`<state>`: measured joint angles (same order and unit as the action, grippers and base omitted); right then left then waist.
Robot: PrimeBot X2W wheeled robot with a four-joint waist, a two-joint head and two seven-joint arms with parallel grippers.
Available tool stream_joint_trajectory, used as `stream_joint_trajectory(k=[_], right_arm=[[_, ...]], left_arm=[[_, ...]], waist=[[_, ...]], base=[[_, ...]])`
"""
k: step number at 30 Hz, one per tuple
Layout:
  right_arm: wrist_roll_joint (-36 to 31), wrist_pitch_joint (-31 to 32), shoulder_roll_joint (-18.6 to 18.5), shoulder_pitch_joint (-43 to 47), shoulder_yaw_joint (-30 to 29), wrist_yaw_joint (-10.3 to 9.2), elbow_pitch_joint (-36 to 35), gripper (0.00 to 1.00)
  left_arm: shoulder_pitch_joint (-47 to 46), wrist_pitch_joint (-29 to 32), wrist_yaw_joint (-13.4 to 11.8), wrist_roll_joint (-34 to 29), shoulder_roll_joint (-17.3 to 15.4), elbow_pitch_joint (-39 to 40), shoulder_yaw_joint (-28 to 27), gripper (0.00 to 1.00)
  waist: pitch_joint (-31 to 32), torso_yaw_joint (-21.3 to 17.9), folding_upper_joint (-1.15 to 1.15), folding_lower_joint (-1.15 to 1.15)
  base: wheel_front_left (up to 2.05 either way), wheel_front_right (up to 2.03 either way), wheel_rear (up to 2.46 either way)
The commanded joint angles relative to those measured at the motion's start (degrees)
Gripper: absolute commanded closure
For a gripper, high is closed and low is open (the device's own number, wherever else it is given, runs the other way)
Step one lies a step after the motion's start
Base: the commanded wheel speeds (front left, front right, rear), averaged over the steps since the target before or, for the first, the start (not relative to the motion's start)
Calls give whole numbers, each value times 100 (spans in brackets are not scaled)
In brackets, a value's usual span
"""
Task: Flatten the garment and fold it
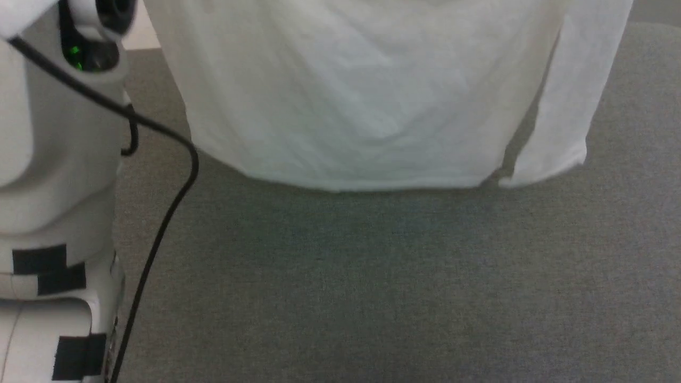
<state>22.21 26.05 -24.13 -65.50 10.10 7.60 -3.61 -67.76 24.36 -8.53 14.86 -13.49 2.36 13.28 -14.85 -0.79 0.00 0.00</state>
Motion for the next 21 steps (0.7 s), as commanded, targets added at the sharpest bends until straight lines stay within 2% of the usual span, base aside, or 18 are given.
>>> stream_joint_trajectory(k=[1,4,10,15,21], right_arm=[[-44,-71,43,-374,29,-11,227,100],[-271,-261,-3,-1138,177,-11,750,100],[-719,-933,107,-2360,481,-11,1966,100],[-1017,-1484,116,-2819,701,-11,2734,100],[-1074,-2047,59,-2926,1100,-11,3333,100]], left_arm=[[-392,-84,-41,-158,-10,-195,11,100],[-1099,-337,-152,-429,17,-659,23,100],[-2193,-1342,-438,-758,219,-1699,-5,100],[-2509,-2137,-616,-887,310,-2311,-8,100],[-2436,-2922,-625,-889,407,-2693,77,100]], waist=[[-878,-104,0,0],[-1285,-82,0,0],[-1883,30,0,0],[-2195,130,0,0],[-2539,200,0,0]], base=[[0,0,0],[0,0,0],[0,0,0],[0,0,0],[0,0,0]])
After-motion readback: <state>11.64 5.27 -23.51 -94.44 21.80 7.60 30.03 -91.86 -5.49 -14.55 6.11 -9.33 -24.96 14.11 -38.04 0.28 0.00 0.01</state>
